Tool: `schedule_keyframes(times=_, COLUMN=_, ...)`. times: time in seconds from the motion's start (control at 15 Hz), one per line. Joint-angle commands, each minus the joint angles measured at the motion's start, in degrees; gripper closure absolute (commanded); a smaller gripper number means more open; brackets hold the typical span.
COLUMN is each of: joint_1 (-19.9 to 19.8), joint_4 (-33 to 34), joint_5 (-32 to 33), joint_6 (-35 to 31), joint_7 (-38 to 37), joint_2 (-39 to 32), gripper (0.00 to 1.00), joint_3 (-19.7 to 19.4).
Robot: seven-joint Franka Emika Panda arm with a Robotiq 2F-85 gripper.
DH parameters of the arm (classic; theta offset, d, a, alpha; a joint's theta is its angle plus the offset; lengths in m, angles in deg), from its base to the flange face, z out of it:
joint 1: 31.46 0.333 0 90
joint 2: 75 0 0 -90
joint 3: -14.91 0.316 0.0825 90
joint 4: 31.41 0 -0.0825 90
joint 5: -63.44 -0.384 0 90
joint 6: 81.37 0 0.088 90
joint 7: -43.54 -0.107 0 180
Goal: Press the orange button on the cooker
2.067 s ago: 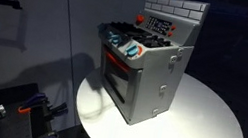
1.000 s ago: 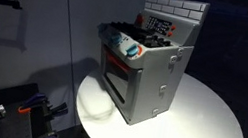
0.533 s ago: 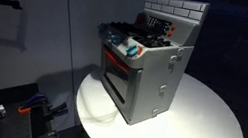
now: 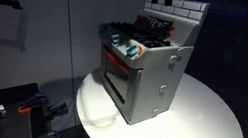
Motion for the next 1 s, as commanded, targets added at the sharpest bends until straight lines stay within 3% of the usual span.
schedule_keyframes(times=0.0, joint_1=-0.6, joint_4=-1.1, joint_5=-0.8, joint_6=-2.4, joint_7=-2.3, joint_2=-0.4, gripper=0.00, joint_3=-0.1)
schedule_keyframes(times=0.47, joint_1=-0.4, joint_4=-0.7, joint_5=0.0, joint_6=-1.2, joint_7=-1.2, joint_2=-0.9, gripper=0.00, joint_3=0.1)
schedule_keyframes(times=0.93, joint_1=-0.5, joint_4=1.5, joint_5=0.3, joint_6=-5.6, joint_7=-8.5, joint_2=-3.9, gripper=0.00, joint_3=0.2)
